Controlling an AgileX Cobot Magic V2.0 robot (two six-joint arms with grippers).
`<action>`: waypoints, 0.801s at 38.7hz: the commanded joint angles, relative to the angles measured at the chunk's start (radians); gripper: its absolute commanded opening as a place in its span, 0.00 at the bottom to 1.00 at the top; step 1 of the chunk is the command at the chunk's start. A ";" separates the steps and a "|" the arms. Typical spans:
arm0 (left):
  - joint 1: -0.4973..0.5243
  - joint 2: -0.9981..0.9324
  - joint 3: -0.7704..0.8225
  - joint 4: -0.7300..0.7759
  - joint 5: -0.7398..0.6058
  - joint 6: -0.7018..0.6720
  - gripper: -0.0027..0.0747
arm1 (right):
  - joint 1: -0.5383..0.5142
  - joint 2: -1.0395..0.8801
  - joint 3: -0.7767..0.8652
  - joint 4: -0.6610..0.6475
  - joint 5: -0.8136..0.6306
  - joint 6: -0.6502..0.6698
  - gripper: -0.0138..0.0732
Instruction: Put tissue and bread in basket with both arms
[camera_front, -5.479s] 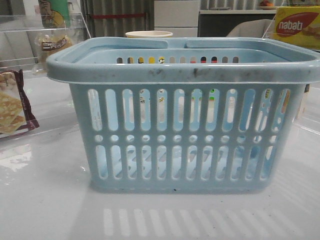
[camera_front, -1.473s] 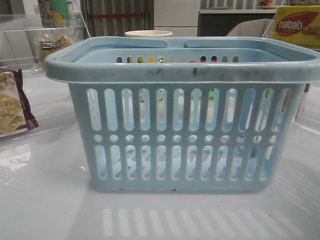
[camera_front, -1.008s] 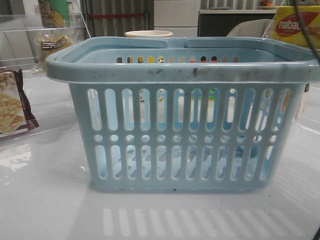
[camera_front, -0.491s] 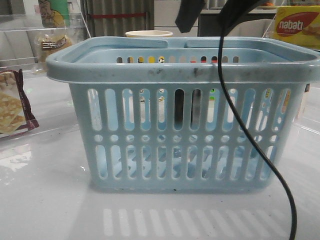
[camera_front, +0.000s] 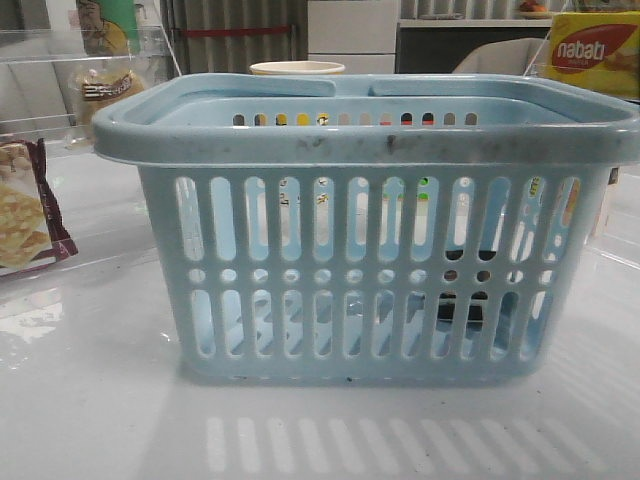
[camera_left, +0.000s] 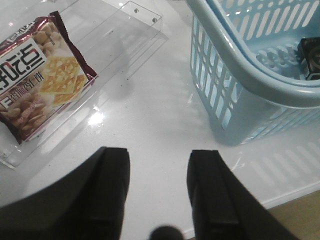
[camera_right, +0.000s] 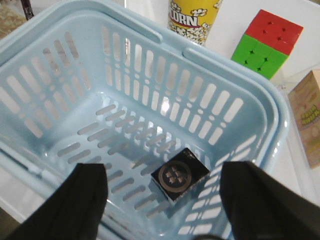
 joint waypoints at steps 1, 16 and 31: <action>-0.008 0.001 -0.031 -0.010 -0.102 -0.002 0.48 | 0.001 -0.099 0.049 -0.023 -0.056 -0.009 0.81; -0.008 0.156 -0.072 -0.010 -0.240 -0.002 0.86 | 0.001 -0.222 0.164 -0.023 -0.014 -0.009 0.81; 0.074 0.576 -0.373 0.004 -0.340 -0.002 0.86 | 0.001 -0.209 0.164 -0.023 -0.013 -0.009 0.81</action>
